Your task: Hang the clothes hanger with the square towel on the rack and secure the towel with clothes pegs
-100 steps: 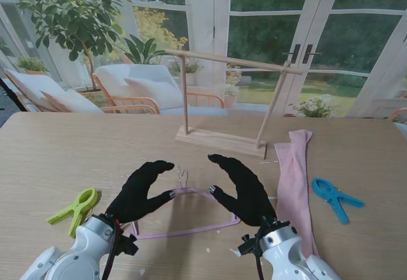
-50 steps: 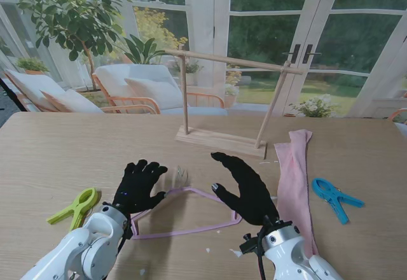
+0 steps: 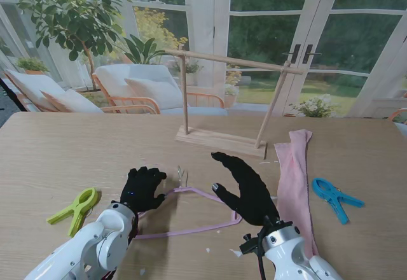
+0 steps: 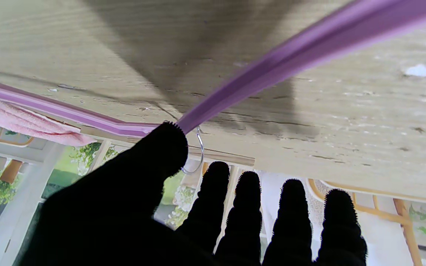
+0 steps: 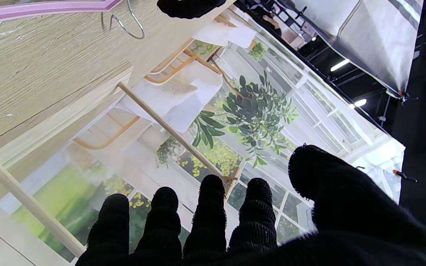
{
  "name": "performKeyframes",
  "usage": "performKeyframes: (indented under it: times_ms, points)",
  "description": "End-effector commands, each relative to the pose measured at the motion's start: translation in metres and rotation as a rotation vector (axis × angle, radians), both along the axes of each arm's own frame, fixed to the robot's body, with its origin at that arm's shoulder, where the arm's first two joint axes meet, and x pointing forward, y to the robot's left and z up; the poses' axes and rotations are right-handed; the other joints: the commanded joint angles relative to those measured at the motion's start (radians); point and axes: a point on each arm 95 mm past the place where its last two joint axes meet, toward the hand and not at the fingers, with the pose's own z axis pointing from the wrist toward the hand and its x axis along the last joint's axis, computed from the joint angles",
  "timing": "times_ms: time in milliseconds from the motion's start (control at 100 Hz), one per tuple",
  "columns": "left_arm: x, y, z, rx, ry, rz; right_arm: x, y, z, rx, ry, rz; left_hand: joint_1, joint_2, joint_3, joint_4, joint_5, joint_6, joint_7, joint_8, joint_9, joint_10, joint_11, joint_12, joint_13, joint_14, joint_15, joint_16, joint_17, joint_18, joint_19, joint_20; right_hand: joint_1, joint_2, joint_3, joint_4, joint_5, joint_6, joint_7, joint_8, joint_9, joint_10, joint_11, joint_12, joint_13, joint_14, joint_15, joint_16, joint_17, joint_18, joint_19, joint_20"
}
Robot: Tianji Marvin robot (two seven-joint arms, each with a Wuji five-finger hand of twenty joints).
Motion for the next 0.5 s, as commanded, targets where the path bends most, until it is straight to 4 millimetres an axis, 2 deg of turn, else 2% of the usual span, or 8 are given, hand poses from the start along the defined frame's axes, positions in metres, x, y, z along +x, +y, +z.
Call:
performKeyframes:
  times_ms: [0,110,130,160,180,240,370,490]
  points:
    - [0.001,-0.004,-0.003,-0.008,0.028,0.003,-0.003,0.003,0.0,0.008,0.014,0.006,-0.033,-0.029,0.044,-0.016,0.022,-0.032,-0.022,-0.025,0.003,0.007,0.021,0.01,-0.026,0.019,0.063,-0.027,0.008,0.029,0.039,0.035,0.01,-0.001,-0.029,-0.041,-0.005,-0.004,0.005,0.007,-0.02,-0.009,0.015,0.005,-0.009,-0.009,0.012,0.007,0.0,-0.004,0.008,0.467]
    - [0.003,-0.006,-0.006,-0.028,0.048,0.005,-0.003,0.003,0.0,0.008,0.014,0.007,-0.027,-0.041,0.067,-0.024,0.035,-0.077,-0.026,-0.032,0.003,0.007,0.024,0.007,-0.024,0.021,0.094,-0.075,-0.017,0.024,0.113,0.036,0.01,0.0,-0.029,-0.041,-0.004,-0.004,0.006,0.008,-0.02,-0.01,0.015,0.005,-0.01,-0.008,0.012,0.007,0.0,-0.003,0.008,0.467]
    - [0.003,-0.007,-0.007,-0.032,0.051,0.004,-0.003,0.003,0.0,0.008,0.014,0.007,-0.026,-0.043,0.069,-0.025,0.04,-0.082,-0.025,-0.033,0.003,0.007,0.024,0.005,-0.025,0.02,0.102,-0.088,-0.032,0.023,0.16,-0.005,0.01,0.0,-0.029,-0.041,-0.004,-0.004,0.006,0.008,-0.019,-0.009,0.015,0.006,-0.009,-0.008,0.012,0.007,0.0,-0.003,0.008,0.467]
    - [0.004,-0.008,-0.007,-0.038,0.056,0.003,-0.003,0.003,0.0,0.008,0.014,0.007,-0.024,-0.045,0.074,-0.026,0.048,-0.087,-0.023,-0.033,0.004,0.006,0.023,0.004,-0.025,0.019,0.102,-0.093,-0.048,0.02,0.199,-0.018,0.009,0.001,-0.029,-0.041,-0.005,-0.003,0.006,0.008,-0.02,-0.01,0.015,0.006,-0.009,-0.009,0.012,0.007,0.001,-0.003,0.008,0.467]
    - [0.004,-0.008,-0.008,-0.041,0.06,0.003,-0.003,0.003,0.0,0.008,0.014,0.007,-0.024,-0.047,0.078,-0.028,0.055,-0.089,-0.023,-0.033,0.004,0.007,0.023,0.002,-0.024,0.019,0.102,-0.098,-0.058,0.022,0.247,-0.075,0.009,0.001,-0.029,-0.041,-0.005,-0.003,0.006,0.008,-0.019,-0.009,0.015,0.006,-0.009,-0.008,0.012,0.007,0.001,-0.003,0.008,0.467]
    - [0.005,-0.011,-0.009,-0.05,0.07,0.005,-0.003,0.003,0.0,0.008,0.014,0.007,-0.019,-0.045,0.076,-0.029,0.067,-0.089,-0.015,-0.03,0.004,0.005,0.023,0.002,-0.023,0.018,0.1,-0.101,-0.051,0.024,0.26,-0.123,0.009,0.001,-0.029,-0.041,-0.004,-0.004,0.007,0.009,-0.02,-0.009,0.015,0.005,-0.009,-0.008,0.012,0.007,0.001,-0.003,0.008,0.467]
    - [0.007,-0.015,-0.013,-0.069,0.091,0.014,-0.002,0.002,0.0,0.009,0.014,0.006,0.0,-0.044,0.082,-0.03,0.093,-0.091,0.005,-0.021,0.004,0.006,0.022,0.0,-0.023,0.016,0.099,-0.104,-0.048,0.024,0.265,-0.148,0.01,0.001,-0.029,-0.041,-0.005,-0.004,0.008,0.009,-0.019,-0.011,0.015,0.005,-0.009,-0.008,0.012,0.007,0.001,-0.003,0.008,0.467]
    - [0.009,-0.019,-0.018,-0.075,0.104,0.024,-0.002,0.002,0.0,0.01,0.015,0.005,0.04,-0.043,0.082,-0.036,0.113,-0.079,0.086,0.03,0.005,0.002,0.031,0.003,-0.021,0.016,0.112,-0.104,-0.051,0.026,0.294,-0.19,0.01,0.002,-0.029,-0.041,-0.004,-0.004,0.009,0.01,-0.02,-0.01,0.015,0.005,-0.008,-0.008,0.012,0.007,0.001,-0.003,0.009,0.467]
